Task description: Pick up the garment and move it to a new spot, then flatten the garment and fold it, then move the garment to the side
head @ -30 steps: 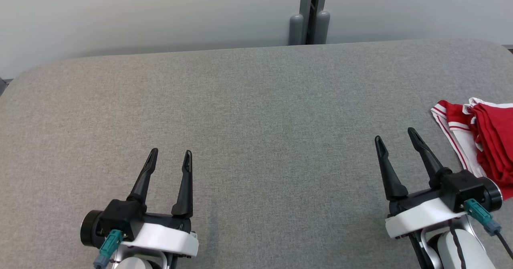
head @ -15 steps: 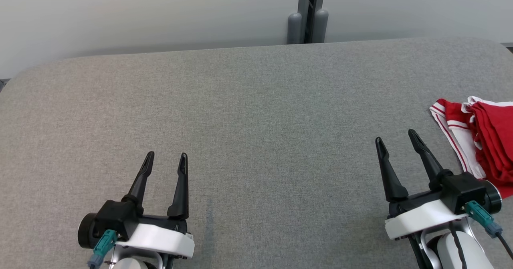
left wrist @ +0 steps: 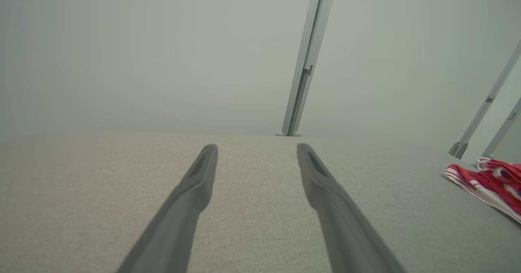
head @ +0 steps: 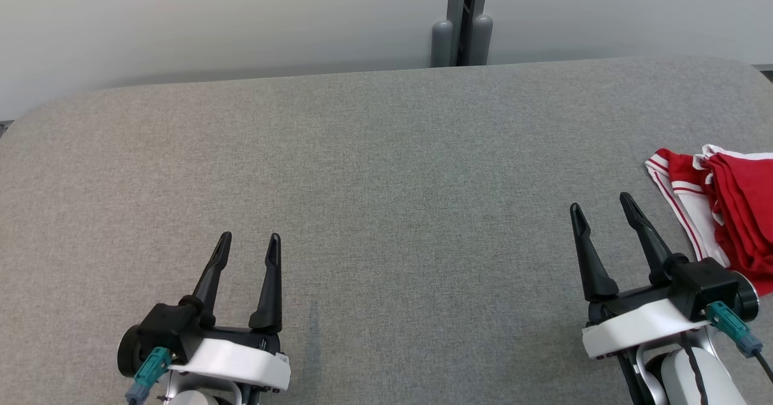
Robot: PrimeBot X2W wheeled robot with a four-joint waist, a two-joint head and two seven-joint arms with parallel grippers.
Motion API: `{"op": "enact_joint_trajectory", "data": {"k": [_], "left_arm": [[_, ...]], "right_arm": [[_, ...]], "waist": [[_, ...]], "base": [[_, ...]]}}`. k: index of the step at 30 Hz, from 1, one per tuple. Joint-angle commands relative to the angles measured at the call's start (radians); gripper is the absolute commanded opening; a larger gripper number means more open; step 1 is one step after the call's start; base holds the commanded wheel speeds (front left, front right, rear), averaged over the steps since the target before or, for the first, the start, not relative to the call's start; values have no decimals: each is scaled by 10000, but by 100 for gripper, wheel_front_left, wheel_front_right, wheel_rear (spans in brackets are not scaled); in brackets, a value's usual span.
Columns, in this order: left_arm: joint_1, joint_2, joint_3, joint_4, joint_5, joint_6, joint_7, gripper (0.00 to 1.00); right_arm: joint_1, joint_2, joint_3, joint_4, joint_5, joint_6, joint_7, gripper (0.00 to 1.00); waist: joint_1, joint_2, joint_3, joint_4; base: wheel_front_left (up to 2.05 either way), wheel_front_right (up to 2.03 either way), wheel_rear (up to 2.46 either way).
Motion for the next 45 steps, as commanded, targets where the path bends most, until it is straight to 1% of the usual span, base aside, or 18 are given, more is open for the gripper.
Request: {"op": "enact_joint_trajectory", "data": {"k": [1, 33, 34, 38, 45], "left_arm": [[67, 38, 44, 35, -67, -64, -11, 100], [110, 40, 108, 195, -376, -194, -11, 100], [60, 0, 62, 244, -346, -146, 0, 0], [241, -30, 19, 522, -491, -152, 27, 0], [107, 23, 123, 565, -1813, -221, 306, 0]], "right_arm": [[72, 2, -40, -45, 57, -8, -51, 100], [30, -55, 191, 66, 56, -8, -51, 100], [15, 6, 180, 89, 14, 0, 2, 0], [261, 41, 167, 349, 174, 0, 58, 0], [354, -25, -85, 305, 1700, 0, 391, 0]], "waist": [[0, 0, -3, 0], [0, 0, -97, 71], [0, 0, -98, 69], [0, 0, -105, 67], [0, 0, -162, 51]], "base": [[0, 0, 0], [0, 0, 0], [0, 0, 0], [0, 0, 0], [0, 0, 0]]}}
